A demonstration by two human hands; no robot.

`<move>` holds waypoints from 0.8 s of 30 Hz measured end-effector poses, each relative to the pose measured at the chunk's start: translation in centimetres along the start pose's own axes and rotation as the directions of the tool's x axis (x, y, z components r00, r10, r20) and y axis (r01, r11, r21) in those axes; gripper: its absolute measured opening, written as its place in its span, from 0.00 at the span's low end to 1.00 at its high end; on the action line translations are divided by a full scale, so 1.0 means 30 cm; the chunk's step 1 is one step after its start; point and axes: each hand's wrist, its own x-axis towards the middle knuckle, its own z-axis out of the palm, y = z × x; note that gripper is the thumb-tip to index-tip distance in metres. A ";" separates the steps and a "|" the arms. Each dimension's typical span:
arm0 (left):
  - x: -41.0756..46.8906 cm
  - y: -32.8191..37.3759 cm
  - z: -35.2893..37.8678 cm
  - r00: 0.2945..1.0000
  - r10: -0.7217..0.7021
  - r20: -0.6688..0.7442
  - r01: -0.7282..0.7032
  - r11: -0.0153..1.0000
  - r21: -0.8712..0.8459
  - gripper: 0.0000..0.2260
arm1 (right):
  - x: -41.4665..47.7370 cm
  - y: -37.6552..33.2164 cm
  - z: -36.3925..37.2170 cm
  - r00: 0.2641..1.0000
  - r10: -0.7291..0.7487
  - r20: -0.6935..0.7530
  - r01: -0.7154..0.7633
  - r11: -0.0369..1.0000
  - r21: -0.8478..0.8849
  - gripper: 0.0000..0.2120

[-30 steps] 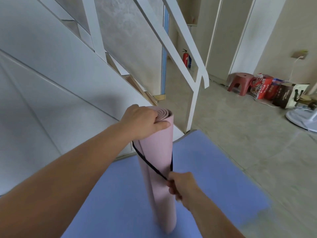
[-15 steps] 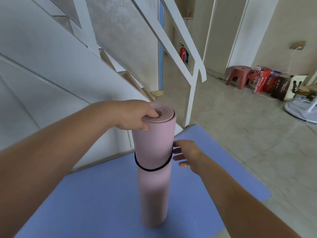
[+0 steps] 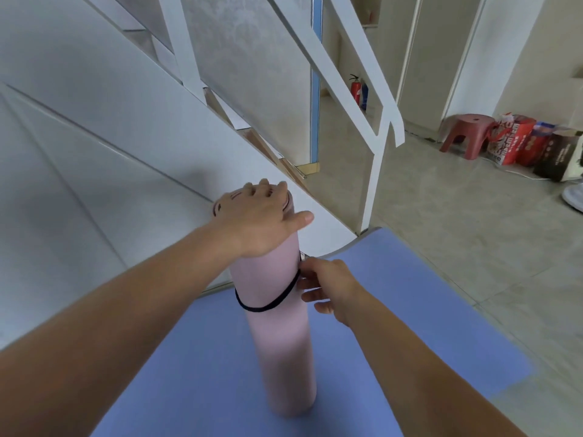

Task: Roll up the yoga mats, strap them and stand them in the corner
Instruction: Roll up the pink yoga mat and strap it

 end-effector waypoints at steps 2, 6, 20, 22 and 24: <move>0.012 -0.019 0.007 0.999 0.031 -0.024 -0.030 1.000 0.006 0.34 | 0.008 -0.001 0.000 1.000 -0.016 -0.008 0.016 1.000 -0.021 0.06; 0.006 -0.038 0.007 0.996 0.079 -0.031 -0.078 0.997 0.022 0.29 | 0.033 -0.008 0.013 0.998 -0.053 -0.027 0.050 0.993 -0.111 0.03; -0.081 -0.226 -0.044 0.973 0.229 -0.012 -0.206 0.851 -0.483 0.34 | 0.125 0.273 0.074 0.984 0.178 0.015 -0.177 0.983 -0.049 0.05; -0.106 -0.211 -0.036 0.983 0.139 -0.120 -0.184 0.769 -0.612 0.32 | 0.119 0.215 0.068 0.989 0.140 0.055 -0.143 0.988 0.057 0.08; -0.107 -0.187 -0.027 0.975 0.046 -0.219 -0.185 0.715 -0.674 0.24 | 0.104 0.178 0.094 0.988 0.088 0.124 -0.092 0.995 0.024 0.11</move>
